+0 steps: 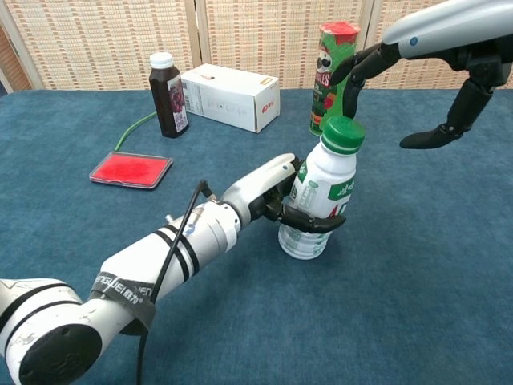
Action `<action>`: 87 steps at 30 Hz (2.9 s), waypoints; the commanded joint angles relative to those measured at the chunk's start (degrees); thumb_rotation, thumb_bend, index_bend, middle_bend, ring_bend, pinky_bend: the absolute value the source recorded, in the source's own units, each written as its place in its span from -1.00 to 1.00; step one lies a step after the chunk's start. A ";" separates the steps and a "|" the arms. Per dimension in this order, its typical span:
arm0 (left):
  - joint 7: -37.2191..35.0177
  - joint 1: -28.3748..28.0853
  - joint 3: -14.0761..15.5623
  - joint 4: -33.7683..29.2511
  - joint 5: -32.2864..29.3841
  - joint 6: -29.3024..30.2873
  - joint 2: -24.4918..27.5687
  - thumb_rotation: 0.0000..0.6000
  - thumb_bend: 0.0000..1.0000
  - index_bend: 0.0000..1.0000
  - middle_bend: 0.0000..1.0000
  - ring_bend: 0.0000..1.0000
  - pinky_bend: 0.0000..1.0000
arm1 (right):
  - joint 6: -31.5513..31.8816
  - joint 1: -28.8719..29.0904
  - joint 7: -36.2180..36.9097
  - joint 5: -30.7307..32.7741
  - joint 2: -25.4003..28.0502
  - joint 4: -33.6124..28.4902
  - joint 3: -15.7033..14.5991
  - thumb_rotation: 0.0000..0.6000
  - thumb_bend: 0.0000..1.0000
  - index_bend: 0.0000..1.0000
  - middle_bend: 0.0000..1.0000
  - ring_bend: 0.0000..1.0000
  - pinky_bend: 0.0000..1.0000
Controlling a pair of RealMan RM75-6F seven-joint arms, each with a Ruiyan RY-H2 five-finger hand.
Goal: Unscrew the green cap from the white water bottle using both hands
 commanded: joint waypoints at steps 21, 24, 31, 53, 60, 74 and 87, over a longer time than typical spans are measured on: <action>1.22 -1.57 -0.57 -0.60 -1.48 -4.41 0.57 1.00 0.90 0.42 0.91 0.26 0.13 | 0.43 3.05 -2.03 1.72 -2.13 -1.52 -1.08 1.00 -0.41 -0.45 -1.00 -1.00 -1.00; 1.32 -1.47 -0.72 -0.81 -1.94 -4.93 0.78 1.00 0.90 0.42 0.91 0.26 0.13 | 0.63 2.72 -1.67 0.76 -1.71 -1.97 -1.23 1.00 -0.42 -0.45 -1.00 -1.00 -1.00; 1.28 -1.41 -0.88 -0.60 -2.46 -5.72 0.84 1.00 0.89 0.42 0.91 0.26 0.13 | 3.00 -0.12 3.02 -4.30 -1.80 -0.70 0.36 1.00 -0.42 -0.59 -1.00 -1.00 -1.00; 1.98 -1.19 -1.53 -0.68 -3.27 -6.08 1.19 1.00 0.88 0.42 0.91 0.26 0.13 | 0.32 -2.30 3.53 -6.83 -0.41 1.43 -0.66 1.00 -0.41 -0.58 -1.00 -1.00 -1.00; 2.55 -1.23 -1.39 -0.64 -3.34 -6.48 1.20 1.00 0.88 0.42 0.91 0.26 0.13 | 1.72 -2.46 3.52 -7.24 -1.35 0.37 0.24 1.00 -0.41 -0.61 -1.00 -1.00 -1.00; 3.18 -1.19 -1.48 -0.97 -3.47 -6.64 1.34 1.00 0.87 0.42 0.91 0.26 0.13 | 3.51 -2.84 -0.64 -5.05 -2.09 1.70 -0.50 1.00 -0.41 -0.64 -1.00 -1.00 -1.00; 3.23 -1.67 -1.73 -0.40 -3.55 -7.15 0.82 1.00 0.86 0.42 0.91 0.26 0.13 | 2.72 -1.01 -3.10 -1.91 -2.72 0.35 -0.86 1.00 -0.41 -0.62 -1.00 -1.00 -1.00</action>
